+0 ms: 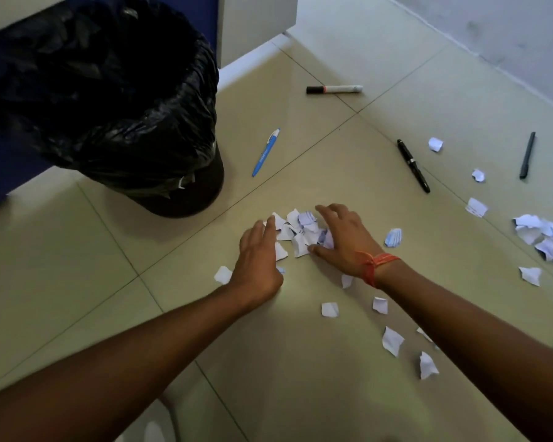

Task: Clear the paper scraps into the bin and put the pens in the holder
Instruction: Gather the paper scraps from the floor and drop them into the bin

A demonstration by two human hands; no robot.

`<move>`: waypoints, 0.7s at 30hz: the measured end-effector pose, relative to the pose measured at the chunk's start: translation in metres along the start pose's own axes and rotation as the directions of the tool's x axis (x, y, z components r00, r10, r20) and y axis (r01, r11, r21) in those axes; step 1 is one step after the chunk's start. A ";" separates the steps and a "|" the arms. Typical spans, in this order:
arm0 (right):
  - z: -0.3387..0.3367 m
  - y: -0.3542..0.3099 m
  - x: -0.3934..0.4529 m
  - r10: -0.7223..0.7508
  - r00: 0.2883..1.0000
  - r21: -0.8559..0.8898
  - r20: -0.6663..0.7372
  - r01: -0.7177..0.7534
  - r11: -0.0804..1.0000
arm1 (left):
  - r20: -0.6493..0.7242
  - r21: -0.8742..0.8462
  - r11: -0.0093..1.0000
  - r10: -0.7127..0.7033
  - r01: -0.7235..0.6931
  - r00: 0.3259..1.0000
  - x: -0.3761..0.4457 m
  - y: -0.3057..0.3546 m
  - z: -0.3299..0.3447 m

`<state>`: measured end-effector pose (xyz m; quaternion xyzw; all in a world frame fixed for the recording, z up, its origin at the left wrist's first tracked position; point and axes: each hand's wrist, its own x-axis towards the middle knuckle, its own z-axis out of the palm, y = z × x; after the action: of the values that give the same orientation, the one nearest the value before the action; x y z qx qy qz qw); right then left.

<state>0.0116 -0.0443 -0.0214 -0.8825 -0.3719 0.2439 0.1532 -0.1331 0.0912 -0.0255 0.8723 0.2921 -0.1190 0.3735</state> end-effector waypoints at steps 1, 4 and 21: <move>-0.002 0.003 -0.002 0.029 1.000 -0.019 0.002 -0.029 0.999 | 0.006 0.090 0.996 -0.026 0.025 1.000 0.001 0.000 -0.002; -0.006 0.007 -0.001 0.067 0.994 -0.087 0.087 -0.060 0.994 | 0.027 0.348 0.937 -0.055 0.042 0.998 0.003 -0.003 -0.009; 0.023 -0.024 0.029 -0.193 0.980 -0.148 -0.046 0.185 0.972 | 0.086 0.446 0.889 0.074 -0.105 0.994 0.035 0.020 -0.006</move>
<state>0.0025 -0.0050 -0.0385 -0.8586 -0.4660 0.1744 0.1232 -0.0930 0.0998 -0.0248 0.9430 0.2036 -0.1952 0.1764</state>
